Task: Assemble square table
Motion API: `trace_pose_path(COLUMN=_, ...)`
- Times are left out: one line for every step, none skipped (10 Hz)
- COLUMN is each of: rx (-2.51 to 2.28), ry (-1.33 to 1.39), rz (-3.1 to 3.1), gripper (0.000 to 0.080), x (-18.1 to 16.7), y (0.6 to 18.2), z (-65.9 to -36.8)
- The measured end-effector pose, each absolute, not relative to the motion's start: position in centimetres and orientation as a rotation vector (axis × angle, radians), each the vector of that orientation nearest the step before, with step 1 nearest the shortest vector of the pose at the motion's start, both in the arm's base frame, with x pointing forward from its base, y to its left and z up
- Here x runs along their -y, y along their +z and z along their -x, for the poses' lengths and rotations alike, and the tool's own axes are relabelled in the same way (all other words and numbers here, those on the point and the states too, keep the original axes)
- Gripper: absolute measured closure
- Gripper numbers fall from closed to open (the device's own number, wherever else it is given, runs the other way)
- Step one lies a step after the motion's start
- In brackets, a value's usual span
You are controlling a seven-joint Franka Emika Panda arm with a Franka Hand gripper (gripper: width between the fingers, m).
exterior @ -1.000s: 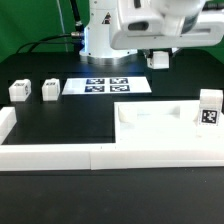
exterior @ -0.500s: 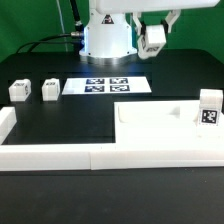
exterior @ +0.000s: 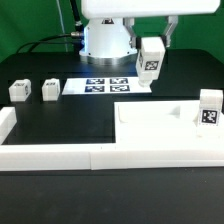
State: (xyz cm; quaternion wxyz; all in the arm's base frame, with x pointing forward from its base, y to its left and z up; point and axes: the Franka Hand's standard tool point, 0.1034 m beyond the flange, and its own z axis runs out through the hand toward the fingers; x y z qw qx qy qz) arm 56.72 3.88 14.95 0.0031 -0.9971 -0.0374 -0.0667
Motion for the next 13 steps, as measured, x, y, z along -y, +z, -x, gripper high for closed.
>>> trace_pose_path(rx=0.158, ry=-0.369, rz=3.121, gripper=0.0507, x=-3.7, y=14.6, z=-56.3)
trace_pose_path(rx=0.157, ry=-0.416, rz=3.120, gripper=0.0507, x=-3.5, y=14.2, z=-55.7)
trace_pose_path(rx=0.166, ry=-0.580, rz=3.107, gripper=0.0507, x=-3.2, y=14.6, z=-56.3)
trace_pose_path(rx=0.177, ry=-0.703, rz=3.096, gripper=0.0507, x=-2.9, y=14.5, z=-56.2)
trace_pose_path(rx=0.183, ry=-0.803, rz=3.085, gripper=0.0507, x=-2.6, y=14.5, z=-56.1)
trace_pose_path(rx=0.185, ry=-0.856, rz=3.079, gripper=0.0507, x=-2.4, y=14.3, z=-56.0)
trace_pose_path(rx=0.186, ry=-0.830, rz=3.085, gripper=0.0507, x=-2.4, y=14.1, z=-56.0)
trace_pose_path(rx=0.217, ry=-0.835, rz=3.104, gripper=0.0507, x=-1.0, y=13.5, z=-56.7)
trace_pose_path(rx=0.200, ry=-0.805, rz=3.118, gripper=0.0507, x=0.0, y=12.9, z=-58.0)
trace_pose_path(rx=0.191, ry=-0.808, rz=3.117, gripper=0.0507, x=0.3, y=12.9, z=-59.9)
trace_pose_path(rx=0.190, ry=-0.829, rz=3.113, gripper=0.0507, x=0.3, y=12.3, z=-60.6)
trace_pose_path(rx=0.198, ry=-0.820, rz=3.117, gripper=0.0507, x=0.1, y=11.4, z=-60.7)
trace_pose_path(rx=0.200, ry=-0.817, rz=3.118, gripper=0.0507, x=-0.1, y=11.1, z=-61.0)
